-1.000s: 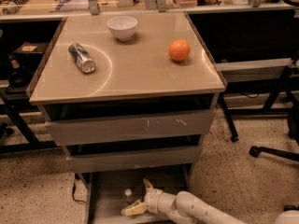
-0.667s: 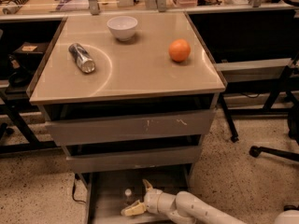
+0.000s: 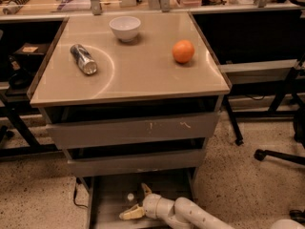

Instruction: Pick water bottle from bottom drawer and place on counter

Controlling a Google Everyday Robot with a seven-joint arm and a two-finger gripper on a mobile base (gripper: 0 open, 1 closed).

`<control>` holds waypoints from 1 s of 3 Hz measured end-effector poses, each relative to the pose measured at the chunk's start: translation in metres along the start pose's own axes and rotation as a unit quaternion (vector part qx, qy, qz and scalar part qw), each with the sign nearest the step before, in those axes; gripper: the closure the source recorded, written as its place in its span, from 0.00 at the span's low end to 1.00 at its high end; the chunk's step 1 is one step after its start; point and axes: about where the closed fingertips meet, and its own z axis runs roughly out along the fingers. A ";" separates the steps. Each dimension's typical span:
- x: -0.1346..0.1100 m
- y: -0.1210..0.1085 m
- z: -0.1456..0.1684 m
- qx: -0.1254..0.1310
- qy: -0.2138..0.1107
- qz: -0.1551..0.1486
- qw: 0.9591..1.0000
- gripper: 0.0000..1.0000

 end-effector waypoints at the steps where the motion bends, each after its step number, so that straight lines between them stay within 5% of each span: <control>1: -0.006 -0.007 0.007 -0.002 -0.023 -0.005 1.000 0.00; 3: 0.002 -0.007 0.019 -0.011 -0.038 0.004 0.999 0.00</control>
Offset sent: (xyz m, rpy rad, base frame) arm 0.0181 0.0046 -0.0047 0.0883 -0.0453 -0.0327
